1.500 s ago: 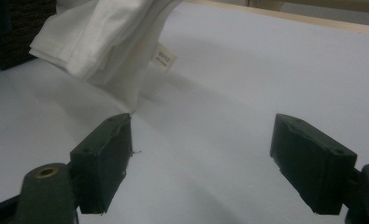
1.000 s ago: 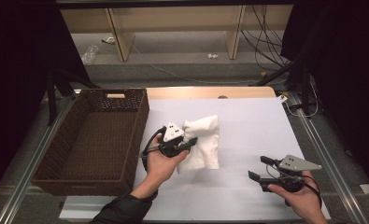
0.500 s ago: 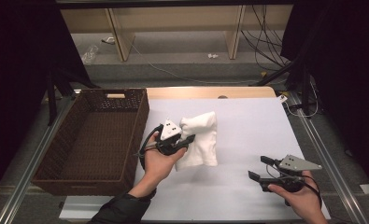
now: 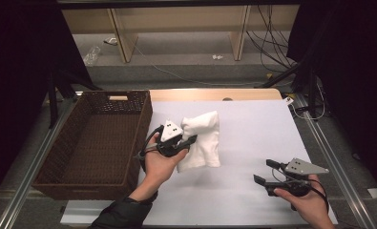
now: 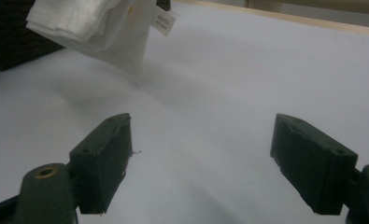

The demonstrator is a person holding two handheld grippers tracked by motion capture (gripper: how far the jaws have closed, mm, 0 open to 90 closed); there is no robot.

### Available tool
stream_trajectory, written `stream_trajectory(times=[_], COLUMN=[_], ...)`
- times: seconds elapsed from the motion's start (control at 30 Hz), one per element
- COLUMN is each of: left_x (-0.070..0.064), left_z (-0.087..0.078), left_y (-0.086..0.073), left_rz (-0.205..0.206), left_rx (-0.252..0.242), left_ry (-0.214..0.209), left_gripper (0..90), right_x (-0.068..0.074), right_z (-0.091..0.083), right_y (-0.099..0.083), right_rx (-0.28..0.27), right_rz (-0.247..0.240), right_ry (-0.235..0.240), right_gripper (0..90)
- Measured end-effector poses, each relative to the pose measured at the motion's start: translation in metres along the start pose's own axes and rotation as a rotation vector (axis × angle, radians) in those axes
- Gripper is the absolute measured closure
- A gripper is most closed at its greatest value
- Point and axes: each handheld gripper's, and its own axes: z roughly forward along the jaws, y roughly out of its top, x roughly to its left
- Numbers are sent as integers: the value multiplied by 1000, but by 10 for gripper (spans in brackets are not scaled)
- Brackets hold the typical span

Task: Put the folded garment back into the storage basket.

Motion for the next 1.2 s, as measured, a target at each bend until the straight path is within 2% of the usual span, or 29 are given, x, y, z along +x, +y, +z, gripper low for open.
stream_trajectory(times=[0.37,0.77,1.2], left_x=[3,6,11], left_z=[-3,-7,-14], left_y=[2,4,9], left_rz=[-2,-17,-25], left_rx=[-15,-76,-104], left_ry=[17,35,51], left_gripper=[750,750,750], right_x=[0,0,-1], right_z=[0,0,0], right_y=[0,0,0], right_rx=[0,-1,1], right_rz=[1,0,-2], right_ry=[-1,-1,-4], right_gripper=[216,216,215])
